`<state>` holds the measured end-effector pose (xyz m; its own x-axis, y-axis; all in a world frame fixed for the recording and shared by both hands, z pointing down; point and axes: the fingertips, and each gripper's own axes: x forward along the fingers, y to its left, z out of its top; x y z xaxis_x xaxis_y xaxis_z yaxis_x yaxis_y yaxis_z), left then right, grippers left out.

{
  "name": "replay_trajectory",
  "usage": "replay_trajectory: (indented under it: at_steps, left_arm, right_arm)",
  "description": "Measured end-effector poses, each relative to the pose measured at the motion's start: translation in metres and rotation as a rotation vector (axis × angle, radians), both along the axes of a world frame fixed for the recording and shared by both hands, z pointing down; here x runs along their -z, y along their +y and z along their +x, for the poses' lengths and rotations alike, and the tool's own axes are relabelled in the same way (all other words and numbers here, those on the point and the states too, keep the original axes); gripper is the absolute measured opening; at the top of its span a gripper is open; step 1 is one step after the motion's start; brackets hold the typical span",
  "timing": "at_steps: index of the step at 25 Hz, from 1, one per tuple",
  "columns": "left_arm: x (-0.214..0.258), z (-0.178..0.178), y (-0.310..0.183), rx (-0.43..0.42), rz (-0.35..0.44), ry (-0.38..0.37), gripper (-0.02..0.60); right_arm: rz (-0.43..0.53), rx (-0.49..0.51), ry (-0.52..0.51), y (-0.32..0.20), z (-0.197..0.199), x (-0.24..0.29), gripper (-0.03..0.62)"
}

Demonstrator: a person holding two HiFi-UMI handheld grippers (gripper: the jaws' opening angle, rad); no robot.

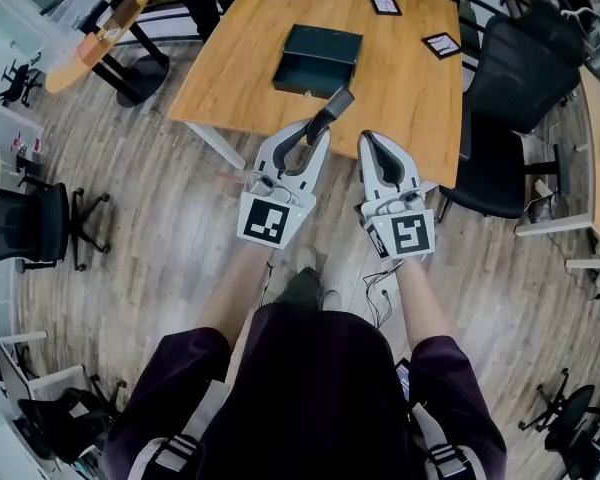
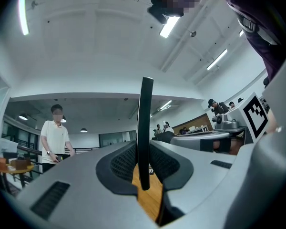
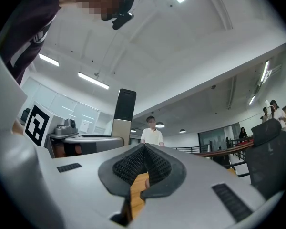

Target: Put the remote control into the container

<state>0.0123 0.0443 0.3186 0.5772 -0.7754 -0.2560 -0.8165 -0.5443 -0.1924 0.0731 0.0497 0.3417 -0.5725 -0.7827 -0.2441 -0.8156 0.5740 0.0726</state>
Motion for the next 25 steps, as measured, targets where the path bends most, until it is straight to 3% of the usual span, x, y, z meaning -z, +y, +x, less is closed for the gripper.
replay_trajectory:
  at_steps: [13, 25]
  left_arm:
    - [0.005, -0.036, -0.082, -0.066, -0.016, 0.016, 0.075]
    - [-0.012, -0.034, -0.151, -0.066, -0.039, 0.02, 0.075]
  right_arm:
    - [-0.003, -0.087, 0.01, -0.078, -0.032, 0.011, 0.018]
    - [-0.019, -0.076, 0.032, -0.148, -0.035, -0.006, 0.018]
